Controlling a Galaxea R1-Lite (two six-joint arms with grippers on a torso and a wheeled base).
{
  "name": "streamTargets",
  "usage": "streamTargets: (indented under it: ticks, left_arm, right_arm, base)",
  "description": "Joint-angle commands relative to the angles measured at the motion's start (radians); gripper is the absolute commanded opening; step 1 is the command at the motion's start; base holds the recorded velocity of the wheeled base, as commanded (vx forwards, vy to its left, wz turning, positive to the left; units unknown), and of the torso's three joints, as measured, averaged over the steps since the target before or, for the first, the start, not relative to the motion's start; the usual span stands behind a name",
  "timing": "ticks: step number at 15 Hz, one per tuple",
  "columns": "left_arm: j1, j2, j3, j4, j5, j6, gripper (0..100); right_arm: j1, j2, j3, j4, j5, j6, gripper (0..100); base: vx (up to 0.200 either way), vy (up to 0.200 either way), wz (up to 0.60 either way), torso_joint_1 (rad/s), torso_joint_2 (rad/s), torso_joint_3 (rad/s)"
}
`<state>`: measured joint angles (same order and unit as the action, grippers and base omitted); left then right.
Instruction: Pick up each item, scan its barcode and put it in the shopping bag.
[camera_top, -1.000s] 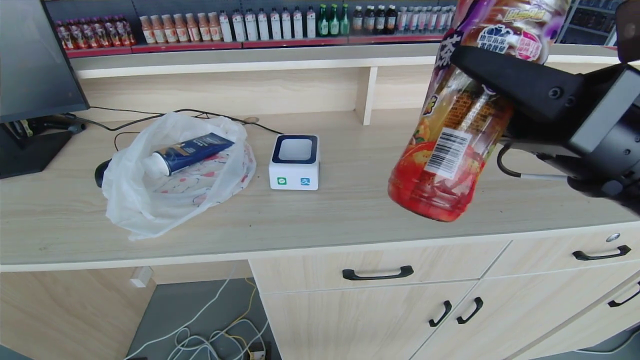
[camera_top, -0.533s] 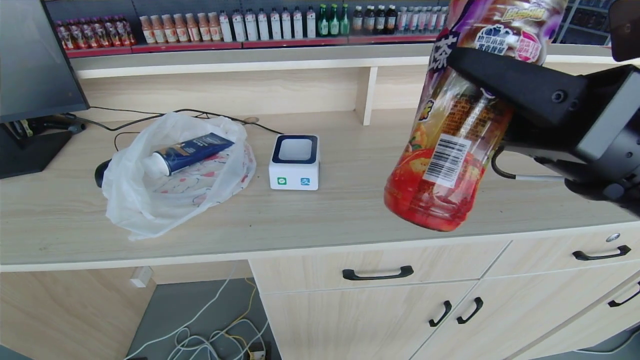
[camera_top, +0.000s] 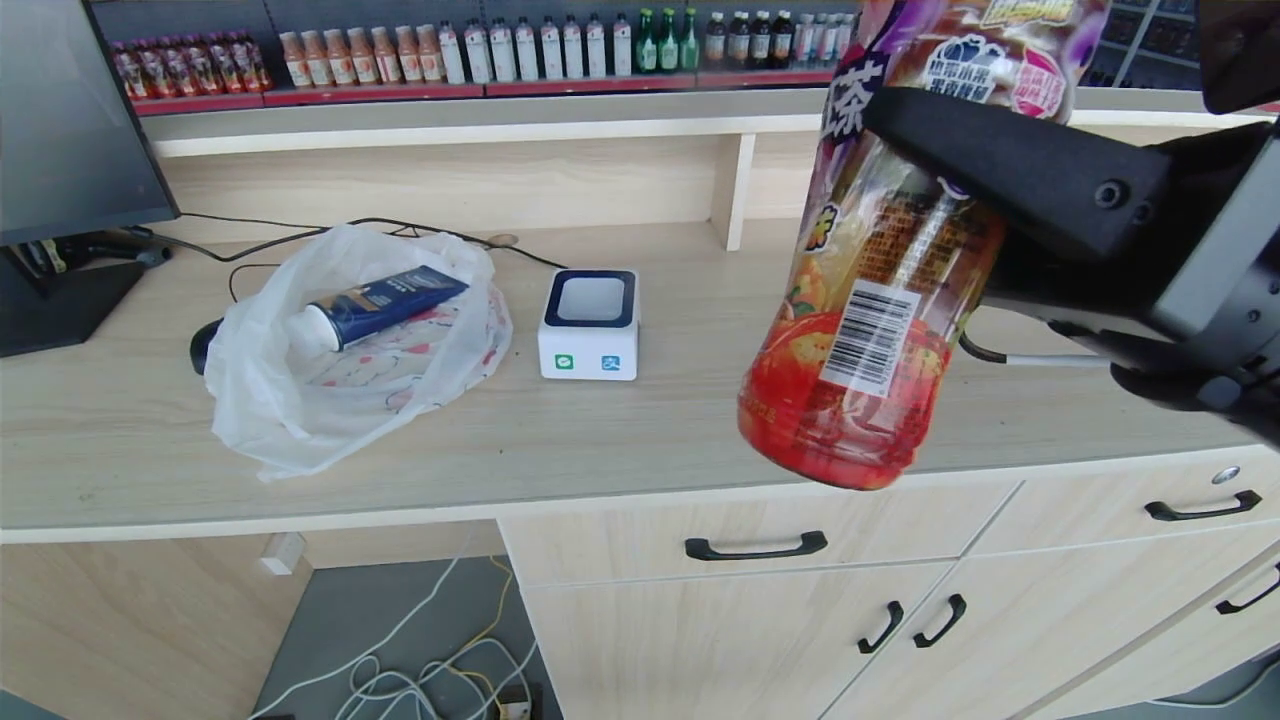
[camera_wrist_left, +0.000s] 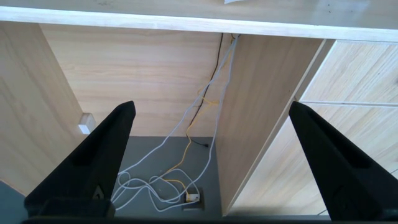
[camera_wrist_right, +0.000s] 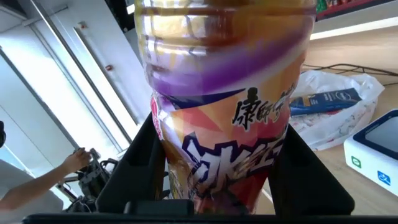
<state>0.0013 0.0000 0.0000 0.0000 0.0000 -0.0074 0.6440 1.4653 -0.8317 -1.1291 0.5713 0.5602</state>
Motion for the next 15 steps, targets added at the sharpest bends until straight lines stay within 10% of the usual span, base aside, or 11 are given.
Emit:
streamTargets:
  ticks: [1, 15]
  left_arm:
    - [0.0, 0.0, 0.0, 0.0, 0.0, 0.0, 100]
    - [0.0, 0.0, 0.0, 0.0, 0.002, 0.0, 100]
  right_arm:
    - [0.0, 0.012, -0.004, -0.001, 0.001, 0.0, 0]
    - [-0.011, 0.017, 0.062, -0.001, -0.056, -0.075, 0]
  base:
    - [0.0, 0.0, 0.0, 0.0, 0.0, 0.0]
    - [0.0, 0.0, 0.0, 0.0, 0.0, 0.0]
